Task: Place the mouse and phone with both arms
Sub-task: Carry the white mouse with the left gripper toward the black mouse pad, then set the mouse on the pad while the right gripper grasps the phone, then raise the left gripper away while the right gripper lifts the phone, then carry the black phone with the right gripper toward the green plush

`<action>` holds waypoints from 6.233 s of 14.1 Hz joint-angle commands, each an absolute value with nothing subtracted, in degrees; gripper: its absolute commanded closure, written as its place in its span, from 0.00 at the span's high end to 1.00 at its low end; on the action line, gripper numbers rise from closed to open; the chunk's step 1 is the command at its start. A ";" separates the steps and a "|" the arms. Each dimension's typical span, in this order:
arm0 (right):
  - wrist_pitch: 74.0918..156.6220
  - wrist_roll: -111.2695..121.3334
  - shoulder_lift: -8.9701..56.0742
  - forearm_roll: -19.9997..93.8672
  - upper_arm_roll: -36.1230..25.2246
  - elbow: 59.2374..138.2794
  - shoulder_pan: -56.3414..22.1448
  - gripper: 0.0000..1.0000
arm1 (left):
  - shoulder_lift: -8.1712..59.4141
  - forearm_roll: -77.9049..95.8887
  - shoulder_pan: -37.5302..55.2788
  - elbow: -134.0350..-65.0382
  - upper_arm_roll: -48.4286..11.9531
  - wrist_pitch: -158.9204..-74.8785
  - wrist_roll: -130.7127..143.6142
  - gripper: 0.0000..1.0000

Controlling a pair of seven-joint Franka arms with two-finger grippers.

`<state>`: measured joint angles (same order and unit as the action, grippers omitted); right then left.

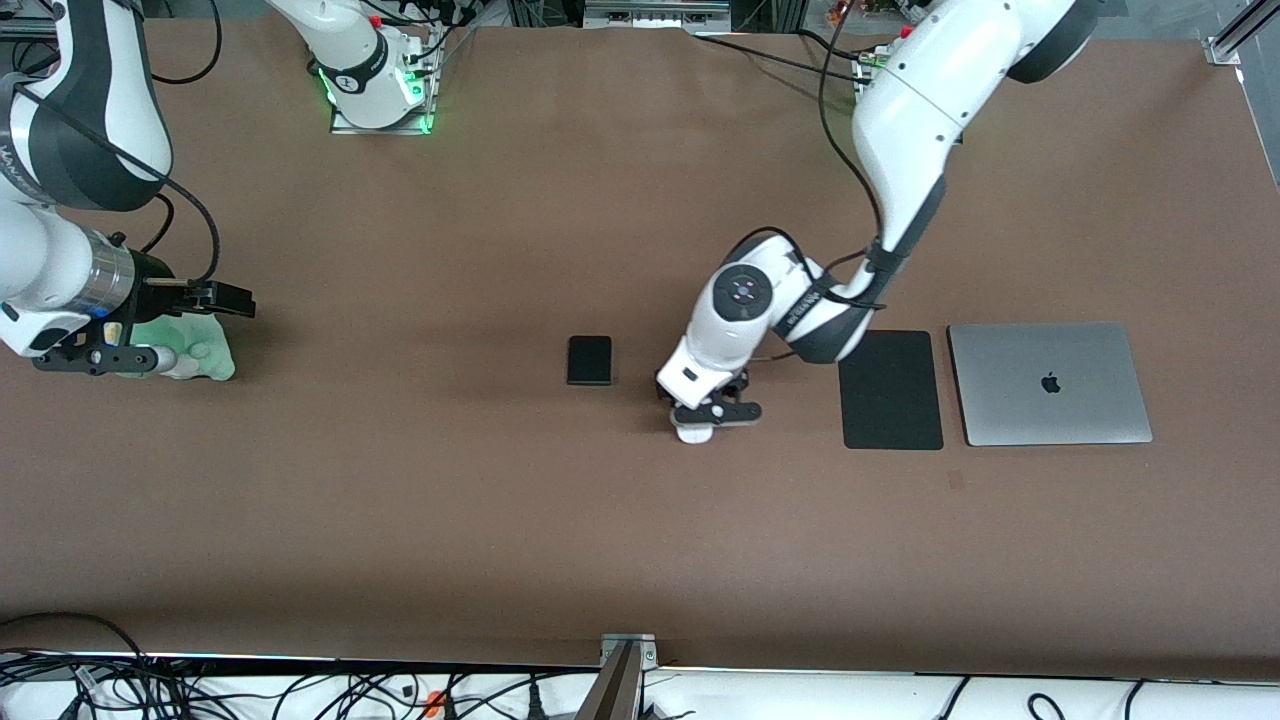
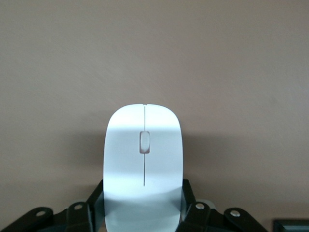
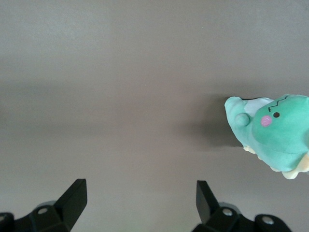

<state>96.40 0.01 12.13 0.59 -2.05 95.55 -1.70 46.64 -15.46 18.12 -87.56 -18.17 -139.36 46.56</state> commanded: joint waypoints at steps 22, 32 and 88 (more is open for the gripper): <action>123.46 -27.51 24.68 10.80 -1.85 95.54 -26.79 1.00 | 32.60 -23.19 -23.55 -119.18 -32.96 -143.17 23.73 0.52; 134.55 -33.12 36.02 5.64 -2.37 95.27 -36.91 1.00 | 32.00 -23.64 -25.75 -114.88 -33.13 -142.38 24.00 1.00; 159.94 2.53 19.51 -3.52 -2.46 134.82 -2.39 0.34 | 2.99 -1.76 -1.23 -88.95 -5.27 -92.02 1.58 1.00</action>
<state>156.33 -1.38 21.49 -4.17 -3.53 131.64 -5.87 2.71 -1.52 -1.53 -90.20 -5.20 -92.23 1.71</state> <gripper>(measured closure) 0.194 0.000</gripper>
